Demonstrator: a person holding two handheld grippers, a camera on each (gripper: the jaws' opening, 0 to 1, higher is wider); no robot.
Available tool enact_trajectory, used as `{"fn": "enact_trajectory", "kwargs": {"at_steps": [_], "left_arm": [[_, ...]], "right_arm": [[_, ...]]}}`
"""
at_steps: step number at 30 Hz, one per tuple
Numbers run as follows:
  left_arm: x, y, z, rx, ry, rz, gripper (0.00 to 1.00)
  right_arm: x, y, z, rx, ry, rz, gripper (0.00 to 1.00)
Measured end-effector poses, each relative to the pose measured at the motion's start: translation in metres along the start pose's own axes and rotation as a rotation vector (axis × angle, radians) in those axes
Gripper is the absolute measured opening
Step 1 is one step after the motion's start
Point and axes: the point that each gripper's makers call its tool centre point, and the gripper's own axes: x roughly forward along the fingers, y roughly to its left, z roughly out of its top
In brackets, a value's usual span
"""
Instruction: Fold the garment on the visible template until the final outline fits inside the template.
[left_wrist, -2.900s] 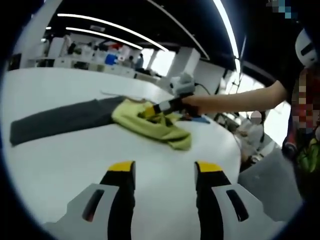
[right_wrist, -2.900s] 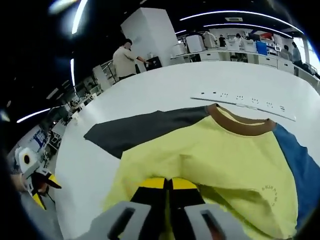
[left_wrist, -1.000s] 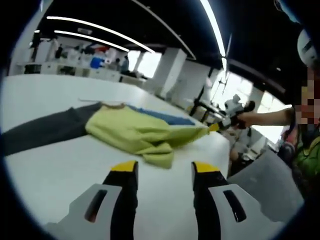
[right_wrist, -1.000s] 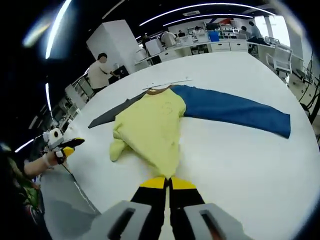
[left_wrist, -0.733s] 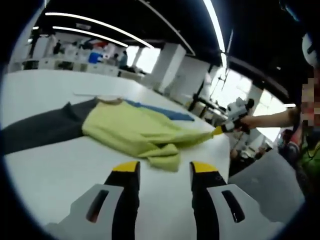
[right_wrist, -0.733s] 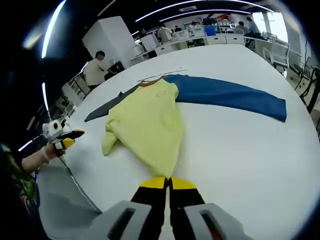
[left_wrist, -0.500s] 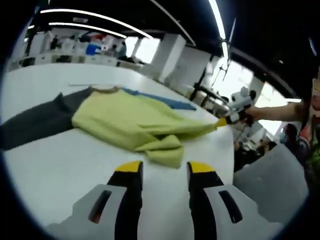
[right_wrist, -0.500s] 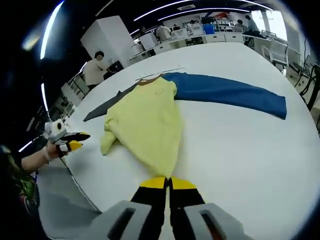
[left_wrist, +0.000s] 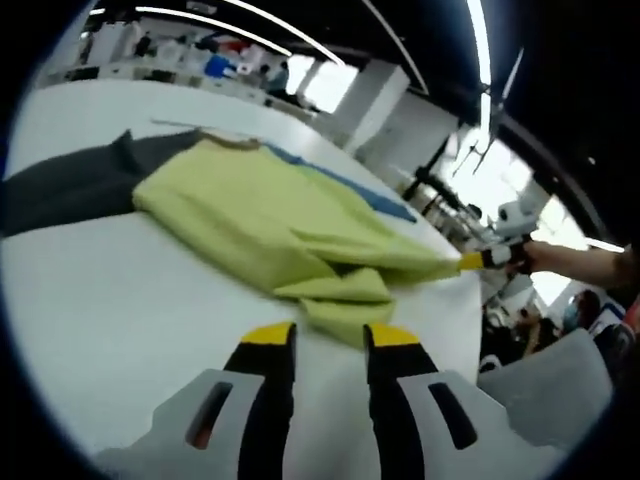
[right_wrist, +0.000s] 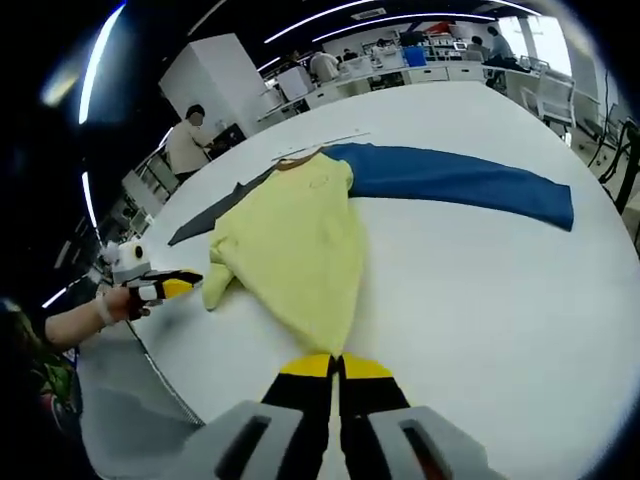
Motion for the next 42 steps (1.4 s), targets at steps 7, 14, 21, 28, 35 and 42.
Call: {"fn": "enact_trajectory", "kwargs": {"at_steps": [7, 14, 21, 28, 35, 42], "left_arm": [[0.011, 0.003, -0.002, -0.091, 0.006, 0.012, 0.12], [0.009, -0.003, 0.004, -0.174, -0.015, 0.001, 0.01], [-0.002, -0.034, 0.051, -0.194, -0.113, -0.074, 0.01], [0.005, -0.051, 0.084, -0.108, -0.148, -0.071, 0.01], [0.044, -0.059, 0.109, -0.109, -0.096, -0.084, 0.01], [0.085, -0.059, 0.109, -0.050, -0.018, -0.083, 0.01]], "right_arm": [[0.001, 0.001, -0.001, -0.002, 0.003, -0.002, 0.00], [0.001, 0.000, -0.001, -0.003, 0.004, -0.003, 0.00], [0.000, 0.001, 0.000, -0.006, 0.000, -0.001, 0.00], [0.001, 0.001, -0.001, -0.006, 0.002, -0.001, 0.00], [0.003, 0.000, -0.004, -0.003, 0.005, 0.003, 0.00], [0.008, -0.004, -0.009, 0.012, 0.007, 0.007, 0.00]]}}
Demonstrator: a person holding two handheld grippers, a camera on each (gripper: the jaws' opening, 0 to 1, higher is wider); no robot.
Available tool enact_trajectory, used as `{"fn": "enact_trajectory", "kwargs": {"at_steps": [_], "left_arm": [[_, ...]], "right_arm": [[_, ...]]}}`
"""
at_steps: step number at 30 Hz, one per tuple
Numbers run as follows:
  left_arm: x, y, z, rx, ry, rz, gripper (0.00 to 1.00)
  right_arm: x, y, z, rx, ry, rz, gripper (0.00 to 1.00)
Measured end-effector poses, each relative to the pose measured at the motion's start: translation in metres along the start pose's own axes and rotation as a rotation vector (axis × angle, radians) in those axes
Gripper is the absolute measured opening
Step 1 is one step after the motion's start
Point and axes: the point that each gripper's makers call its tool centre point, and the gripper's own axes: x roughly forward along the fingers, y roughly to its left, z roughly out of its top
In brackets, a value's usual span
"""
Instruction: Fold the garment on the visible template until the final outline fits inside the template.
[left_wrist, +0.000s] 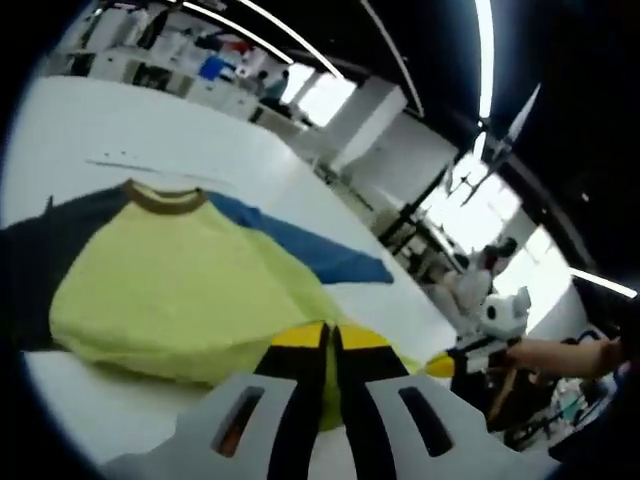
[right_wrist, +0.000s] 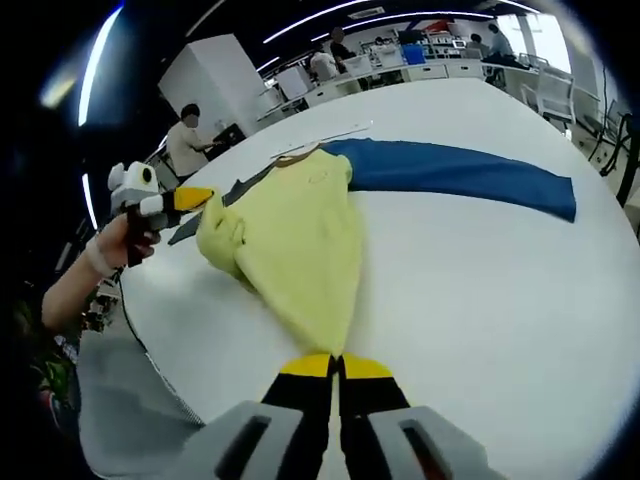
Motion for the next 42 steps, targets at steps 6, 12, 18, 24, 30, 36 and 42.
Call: {"fn": "enact_trajectory", "kwargs": {"at_steps": [6, 12, 18, 24, 30, 36, 42], "left_arm": [[0.026, 0.011, -0.018, -0.006, 0.083, 0.006, 0.01], [0.037, 0.024, -0.040, -0.012, 0.148, 0.025, 0.01], [0.034, 0.026, -0.042, 0.019, 0.149, 0.026, 0.01], [0.031, 0.023, -0.040, 0.098, 0.129, 0.012, 0.02], [0.023, 0.018, -0.037, 0.142, 0.111, -0.016, 0.19], [0.018, 0.022, -0.040, 0.119, 0.125, -0.012, 0.16], [0.020, 0.027, -0.035, 0.080, 0.106, 0.008, 0.18]], "right_arm": [[0.002, -0.002, -0.002, 0.023, -0.006, 0.007, 0.00], [0.006, -0.006, -0.005, 0.042, -0.009, 0.012, 0.00], [0.008, -0.008, -0.005, 0.047, -0.006, 0.015, 0.00], [0.008, -0.011, -0.004, 0.049, -0.003, 0.014, 0.00], [0.007, -0.011, -0.004, 0.049, -0.004, 0.013, 0.00], [0.007, -0.004, -0.005, 0.049, -0.005, 0.011, 0.00], [0.006, -0.001, -0.007, 0.055, -0.009, 0.011, 0.00]]}}
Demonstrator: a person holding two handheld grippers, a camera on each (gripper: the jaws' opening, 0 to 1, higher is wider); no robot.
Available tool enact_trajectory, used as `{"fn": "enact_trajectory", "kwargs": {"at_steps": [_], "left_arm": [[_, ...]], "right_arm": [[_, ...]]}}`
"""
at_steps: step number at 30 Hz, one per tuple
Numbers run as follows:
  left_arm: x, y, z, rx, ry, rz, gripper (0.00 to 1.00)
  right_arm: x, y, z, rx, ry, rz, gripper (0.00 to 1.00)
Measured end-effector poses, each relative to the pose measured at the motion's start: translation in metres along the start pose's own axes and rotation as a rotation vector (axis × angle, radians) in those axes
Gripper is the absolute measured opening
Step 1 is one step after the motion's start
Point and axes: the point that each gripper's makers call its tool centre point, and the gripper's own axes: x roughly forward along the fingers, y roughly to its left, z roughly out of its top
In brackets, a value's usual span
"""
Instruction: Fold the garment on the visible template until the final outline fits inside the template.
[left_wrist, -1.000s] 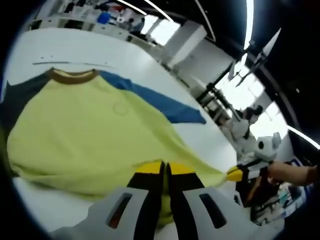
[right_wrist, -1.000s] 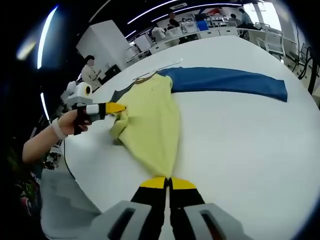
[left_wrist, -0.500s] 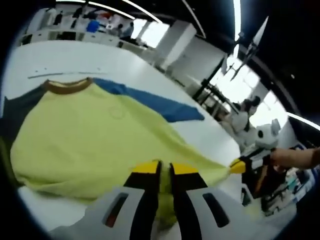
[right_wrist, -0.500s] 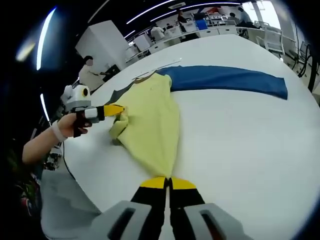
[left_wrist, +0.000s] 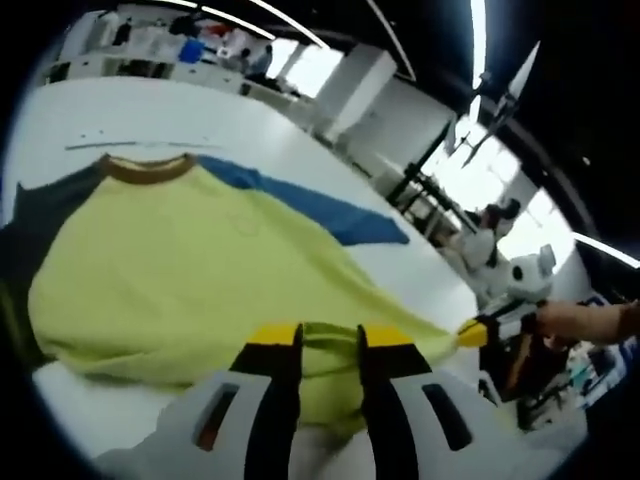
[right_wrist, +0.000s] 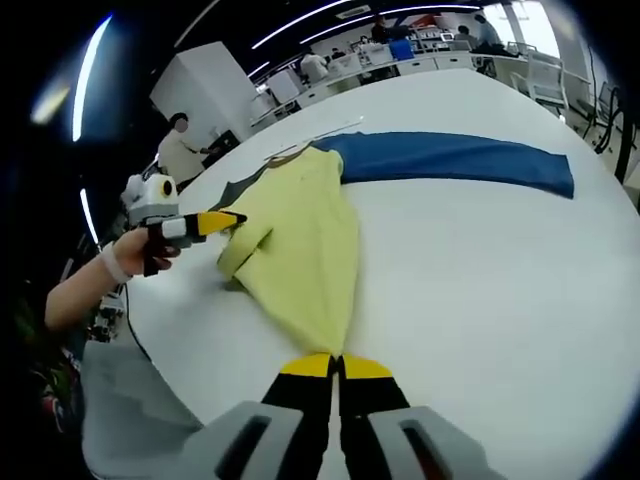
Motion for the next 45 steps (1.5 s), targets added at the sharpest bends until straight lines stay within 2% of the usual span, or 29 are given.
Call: {"fn": "enact_trajectory", "kwargs": {"at_steps": [3, 7, 9, 15, 19, 22, 30, 36, 41, 45], "left_arm": [[0.001, 0.004, 0.007, -0.069, -0.028, 0.010, 0.17], [0.006, 0.010, 0.004, -0.079, -0.005, 0.025, 0.17], [0.009, 0.006, 0.001, -0.137, 0.007, 0.006, 0.17], [0.016, 0.009, -0.003, -0.190, 0.032, 0.011, 0.16], [0.018, 0.011, -0.007, -0.214, 0.054, 0.021, 0.10], [0.018, 0.012, -0.009, -0.219, 0.060, 0.021, 0.02], [0.013, 0.011, -0.008, -0.249, 0.048, 0.011, 0.00], [-0.005, 0.006, -0.001, -0.264, 0.009, -0.002, 0.00], [-0.039, 0.003, 0.011, -0.284, -0.091, -0.032, 0.00], [-0.067, 0.015, 0.005, -0.294, -0.125, 0.017, 0.00]], "right_arm": [[0.000, 0.000, 0.000, 0.001, 0.000, -0.001, 0.00], [0.000, 0.000, -0.001, 0.003, 0.000, 0.000, 0.00], [0.000, 0.000, -0.001, 0.005, -0.001, 0.000, 0.00], [0.000, -0.001, -0.002, 0.007, -0.001, 0.000, 0.00], [0.000, -0.003, -0.001, 0.012, -0.003, 0.002, 0.00], [0.000, -0.004, -0.001, 0.012, -0.003, 0.001, 0.00], [-0.001, -0.003, -0.001, 0.012, -0.002, 0.000, 0.00], [-0.003, -0.003, 0.002, 0.006, -0.004, -0.001, 0.00], [-0.008, 0.002, 0.008, -0.004, -0.003, 0.008, 0.00], [-0.011, 0.005, 0.012, -0.015, -0.005, 0.012, 0.00]]}}
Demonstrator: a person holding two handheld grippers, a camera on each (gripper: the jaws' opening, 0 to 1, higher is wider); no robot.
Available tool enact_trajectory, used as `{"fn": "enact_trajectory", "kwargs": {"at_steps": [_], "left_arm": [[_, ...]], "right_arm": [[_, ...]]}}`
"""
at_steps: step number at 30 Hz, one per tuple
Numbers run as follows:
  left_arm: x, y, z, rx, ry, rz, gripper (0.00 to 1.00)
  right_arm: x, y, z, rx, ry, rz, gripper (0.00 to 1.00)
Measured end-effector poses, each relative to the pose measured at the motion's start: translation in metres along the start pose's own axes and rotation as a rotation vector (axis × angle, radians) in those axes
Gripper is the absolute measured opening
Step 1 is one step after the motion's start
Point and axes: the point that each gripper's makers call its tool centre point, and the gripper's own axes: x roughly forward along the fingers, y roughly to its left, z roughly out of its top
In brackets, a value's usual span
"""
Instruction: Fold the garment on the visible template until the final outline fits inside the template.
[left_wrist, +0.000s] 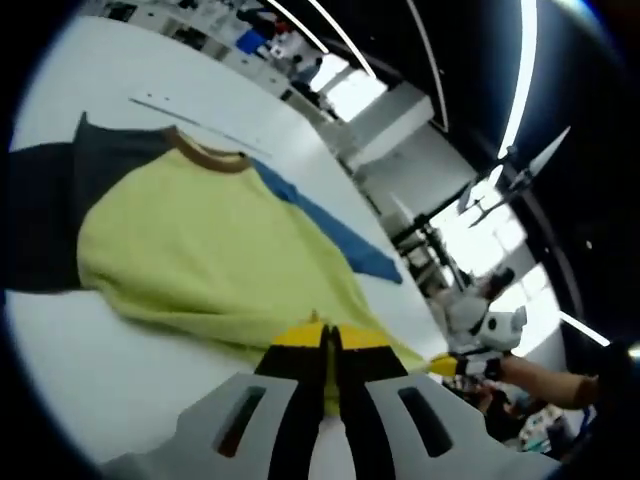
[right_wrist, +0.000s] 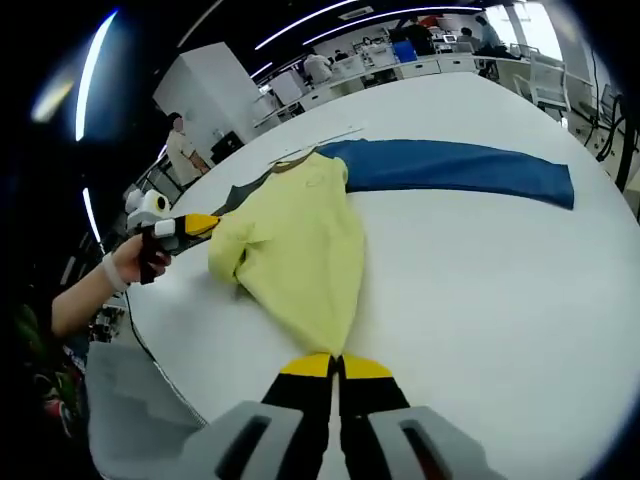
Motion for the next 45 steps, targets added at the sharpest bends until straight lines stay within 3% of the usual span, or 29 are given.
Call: {"fn": "enact_trajectory", "kwargs": {"at_steps": [5, 15, 25, 29, 36, 45], "left_arm": [[-0.038, 0.018, 0.001, -0.039, -0.044, 0.046, 0.00], [-0.107, 0.029, 0.001, -0.033, -0.093, 0.111, 0.00], [-0.155, 0.048, -0.033, -0.079, -0.085, 0.197, 0.00], [-0.165, 0.049, -0.050, -0.081, -0.040, 0.224, 0.00], [-0.177, 0.056, -0.089, -0.014, 0.127, 0.295, 0.00], [-0.186, 0.062, -0.116, 0.014, 0.205, 0.341, 0.00]], "right_arm": [[-0.003, 0.004, 0.002, -0.014, 0.002, 0.007, 0.00], [-0.012, 0.013, 0.012, -0.046, -0.001, 0.026, 0.00], [-0.015, 0.025, 0.006, -0.066, 0.026, 0.070, 0.00], [-0.015, 0.033, -0.001, -0.087, 0.052, 0.090, 0.00], [-0.011, 0.035, -0.016, -0.090, 0.097, 0.111, 0.00], [-0.007, 0.036, -0.039, -0.085, 0.158, 0.132, 0.00]]}}
